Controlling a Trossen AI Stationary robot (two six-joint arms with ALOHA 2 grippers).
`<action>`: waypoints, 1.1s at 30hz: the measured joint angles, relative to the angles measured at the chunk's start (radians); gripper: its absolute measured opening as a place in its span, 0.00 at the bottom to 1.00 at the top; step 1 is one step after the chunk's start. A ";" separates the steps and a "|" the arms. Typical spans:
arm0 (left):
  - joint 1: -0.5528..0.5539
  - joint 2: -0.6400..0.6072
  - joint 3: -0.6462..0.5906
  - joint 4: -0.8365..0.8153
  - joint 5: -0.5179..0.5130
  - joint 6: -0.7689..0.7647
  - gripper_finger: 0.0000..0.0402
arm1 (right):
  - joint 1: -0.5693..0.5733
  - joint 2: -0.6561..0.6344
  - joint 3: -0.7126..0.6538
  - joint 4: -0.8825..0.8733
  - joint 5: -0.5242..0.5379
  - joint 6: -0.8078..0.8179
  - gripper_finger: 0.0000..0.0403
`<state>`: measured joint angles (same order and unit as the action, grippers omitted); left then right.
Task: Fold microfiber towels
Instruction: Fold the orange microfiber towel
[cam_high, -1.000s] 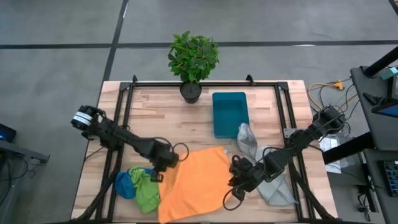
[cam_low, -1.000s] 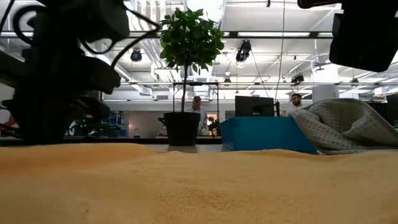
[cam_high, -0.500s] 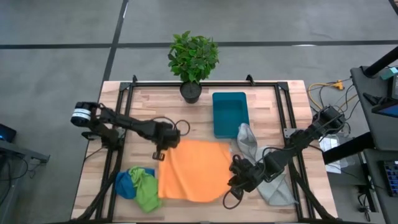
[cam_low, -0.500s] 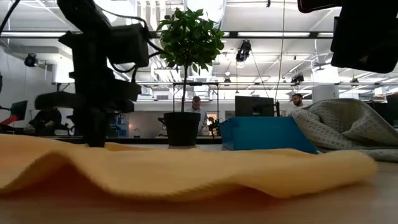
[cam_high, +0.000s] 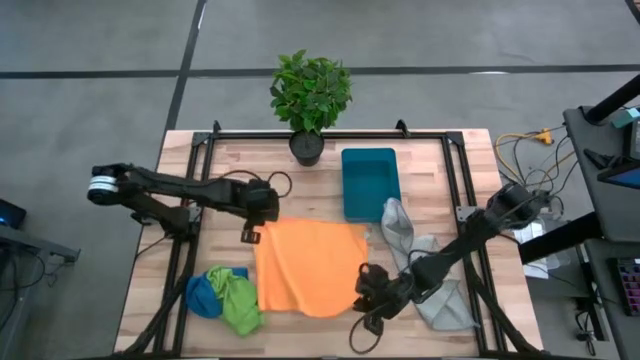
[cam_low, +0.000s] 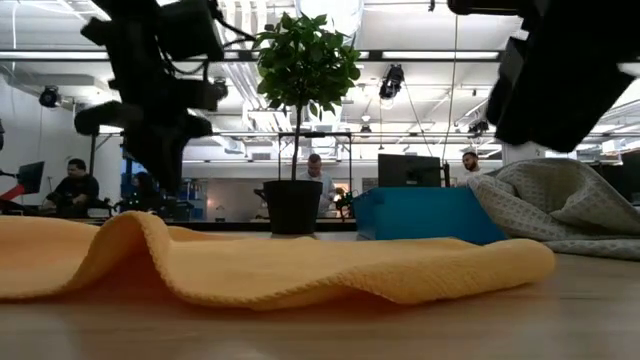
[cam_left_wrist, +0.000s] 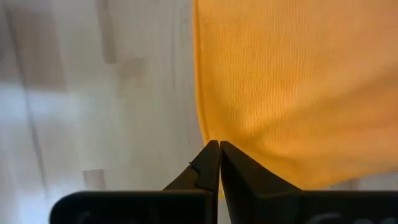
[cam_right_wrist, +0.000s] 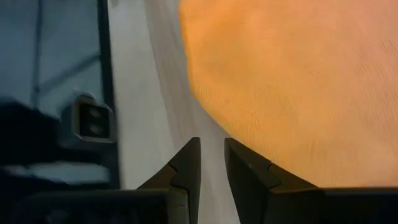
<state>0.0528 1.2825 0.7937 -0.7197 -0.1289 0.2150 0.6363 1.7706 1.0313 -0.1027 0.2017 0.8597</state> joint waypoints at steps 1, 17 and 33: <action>0.000 -0.020 0.000 -0.012 0.007 -0.010 0.00 | -0.001 0.020 0.014 -0.003 -0.001 -0.038 0.17; -0.006 -0.300 -0.035 0.008 0.150 -0.263 0.00 | -0.033 0.161 0.172 -0.264 -0.026 -0.533 0.38; -0.036 -0.301 -0.172 0.154 0.238 -0.370 0.00 | -0.060 0.164 0.296 -0.581 -0.217 -0.587 0.04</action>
<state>0.0165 0.9813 0.6219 -0.5655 0.1092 -0.1547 0.5767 1.9341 1.3270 -0.6834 -0.0149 0.2731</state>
